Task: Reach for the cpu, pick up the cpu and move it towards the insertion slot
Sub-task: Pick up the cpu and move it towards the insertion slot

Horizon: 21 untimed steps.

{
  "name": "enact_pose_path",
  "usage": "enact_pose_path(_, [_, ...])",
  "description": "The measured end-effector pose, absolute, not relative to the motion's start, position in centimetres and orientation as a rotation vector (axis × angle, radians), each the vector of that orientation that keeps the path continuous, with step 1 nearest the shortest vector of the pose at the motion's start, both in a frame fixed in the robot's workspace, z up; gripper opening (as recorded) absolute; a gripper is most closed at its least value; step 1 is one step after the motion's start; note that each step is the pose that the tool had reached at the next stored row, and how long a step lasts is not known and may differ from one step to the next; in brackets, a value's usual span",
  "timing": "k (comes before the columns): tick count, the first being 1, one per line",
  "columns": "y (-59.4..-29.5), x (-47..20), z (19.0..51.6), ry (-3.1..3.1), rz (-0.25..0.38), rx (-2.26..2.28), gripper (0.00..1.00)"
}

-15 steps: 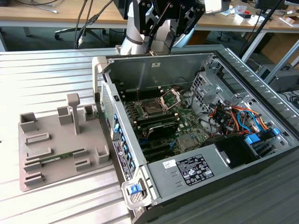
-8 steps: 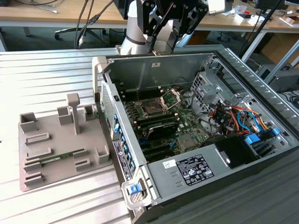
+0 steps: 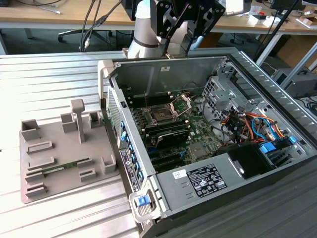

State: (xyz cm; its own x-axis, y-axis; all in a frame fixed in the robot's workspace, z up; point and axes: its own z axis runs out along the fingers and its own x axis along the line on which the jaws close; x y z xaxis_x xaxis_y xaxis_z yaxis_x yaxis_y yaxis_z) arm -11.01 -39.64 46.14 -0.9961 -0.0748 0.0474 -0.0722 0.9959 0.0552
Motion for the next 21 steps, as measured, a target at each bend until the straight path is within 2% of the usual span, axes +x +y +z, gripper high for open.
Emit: enact_pose_path(21, [-39.6,-8.4,46.1,-3.089,-0.083,0.114,0.55])
